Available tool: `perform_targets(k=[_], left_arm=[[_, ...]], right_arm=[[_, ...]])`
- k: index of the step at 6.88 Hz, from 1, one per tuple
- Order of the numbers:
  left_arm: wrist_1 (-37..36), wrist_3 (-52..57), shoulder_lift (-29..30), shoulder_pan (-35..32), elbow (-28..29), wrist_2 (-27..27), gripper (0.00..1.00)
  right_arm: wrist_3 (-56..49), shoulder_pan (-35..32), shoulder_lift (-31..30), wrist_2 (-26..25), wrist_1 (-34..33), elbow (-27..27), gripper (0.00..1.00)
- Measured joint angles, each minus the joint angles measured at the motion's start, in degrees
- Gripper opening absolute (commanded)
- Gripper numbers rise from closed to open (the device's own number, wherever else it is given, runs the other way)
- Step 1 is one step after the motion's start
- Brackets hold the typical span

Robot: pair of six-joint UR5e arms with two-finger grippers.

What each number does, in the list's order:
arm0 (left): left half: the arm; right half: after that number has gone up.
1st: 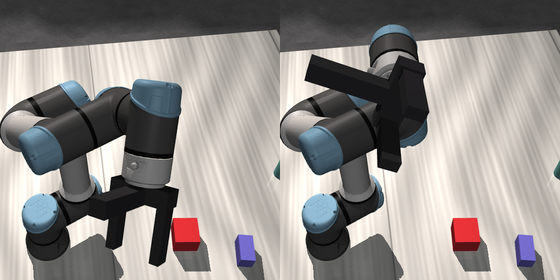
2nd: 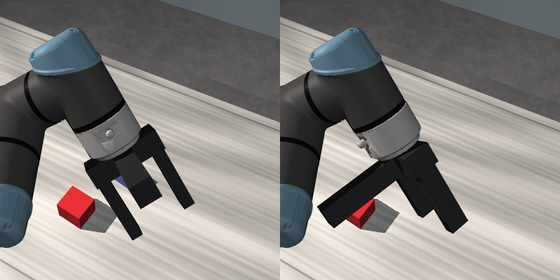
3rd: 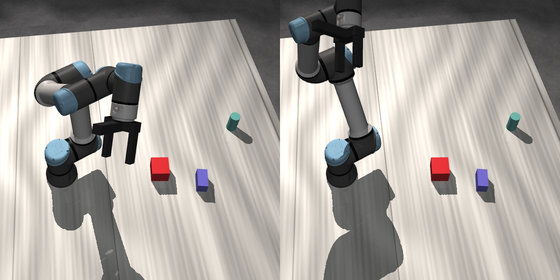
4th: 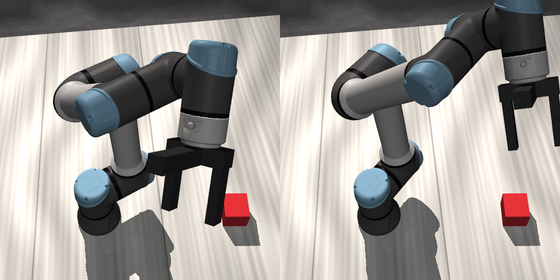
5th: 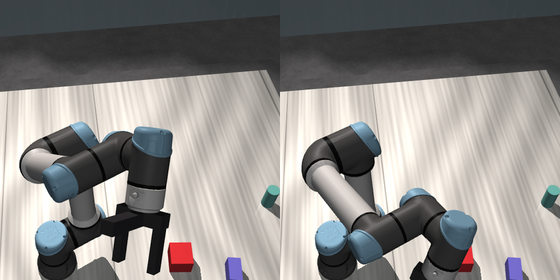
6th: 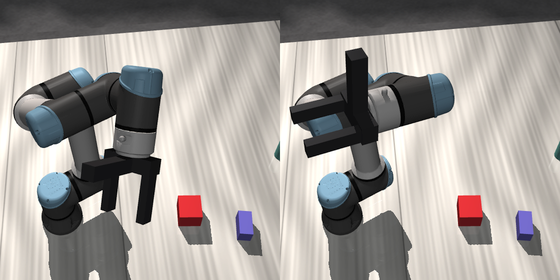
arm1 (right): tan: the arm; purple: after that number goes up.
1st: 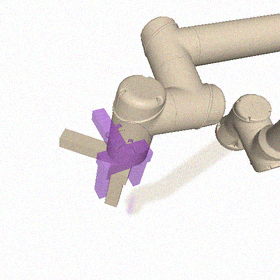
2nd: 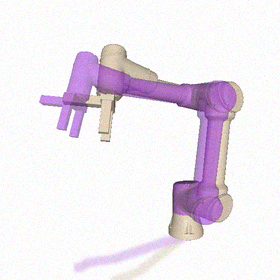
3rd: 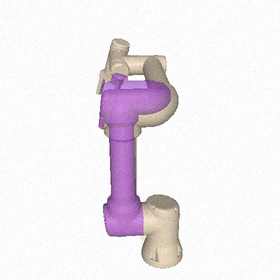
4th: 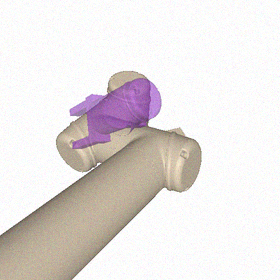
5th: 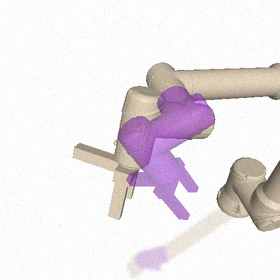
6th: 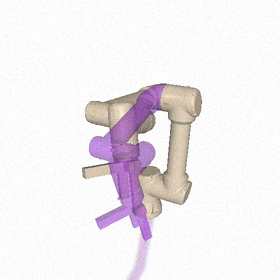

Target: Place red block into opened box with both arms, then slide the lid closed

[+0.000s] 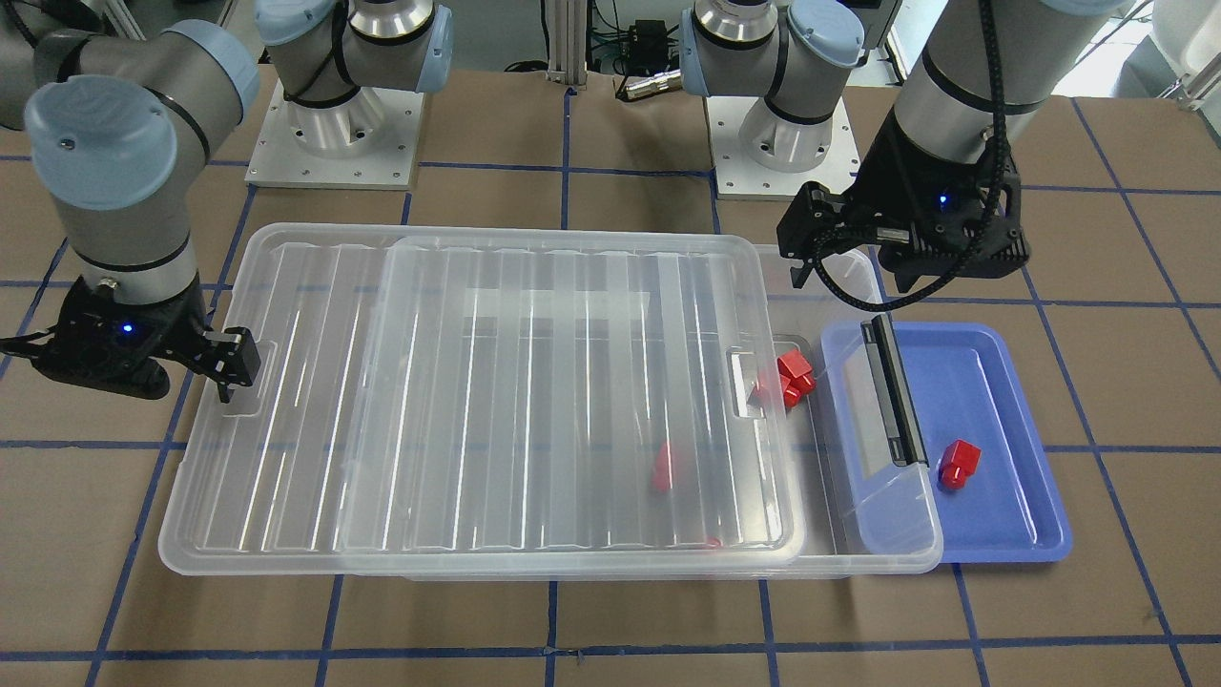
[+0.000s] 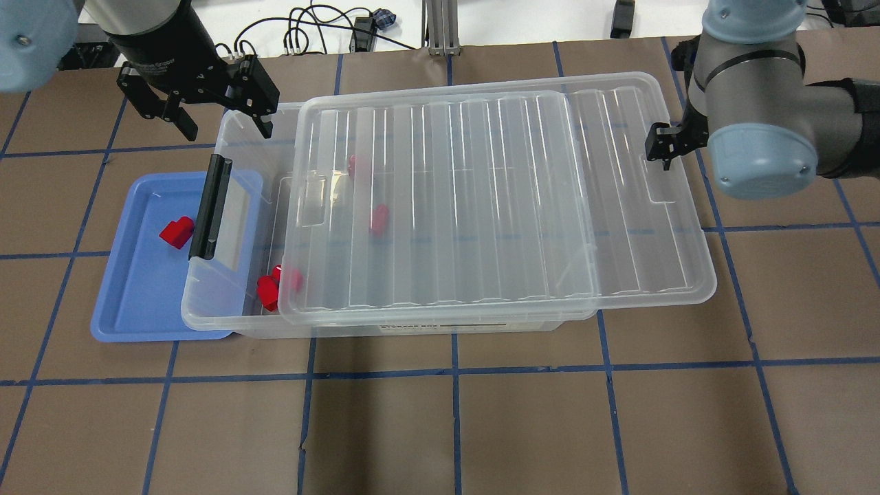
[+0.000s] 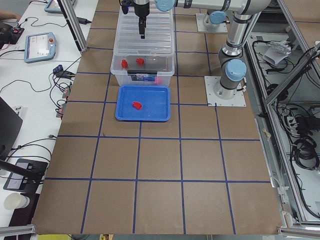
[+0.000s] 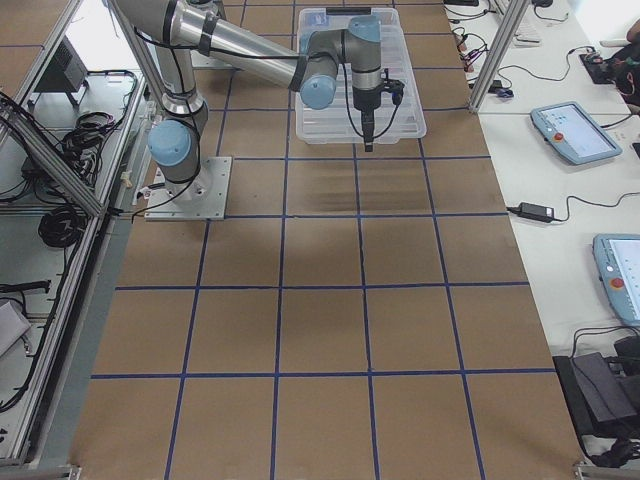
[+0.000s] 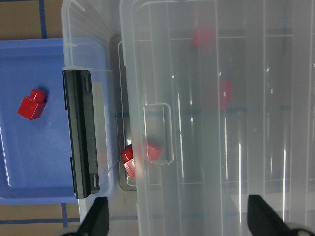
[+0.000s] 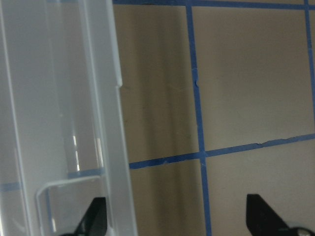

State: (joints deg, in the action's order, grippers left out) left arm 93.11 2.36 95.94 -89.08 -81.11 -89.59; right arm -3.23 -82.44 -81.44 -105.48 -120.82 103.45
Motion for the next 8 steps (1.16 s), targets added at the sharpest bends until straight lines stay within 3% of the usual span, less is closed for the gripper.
perform_targets(k=[4,6,8], left_arm=[[-0.02,1.33,0.14,0.68,1.15,0.16,1.0],[-0.04,11.15,1.38,5.8,-0.19,1.57,1.0],[-1.54,21.84,5.18,13.0,-3.7,4.37,1.0]], right_arm=[[-0.46,5.74,-0.53,-1.64,3.33,-0.77,1.0],[-0.78,5.7,-0.8,-1.28,3.93,-1.53,1.0],[-1.41,1.8,-1.78,2.39,10.86,-9.08,1.0]])
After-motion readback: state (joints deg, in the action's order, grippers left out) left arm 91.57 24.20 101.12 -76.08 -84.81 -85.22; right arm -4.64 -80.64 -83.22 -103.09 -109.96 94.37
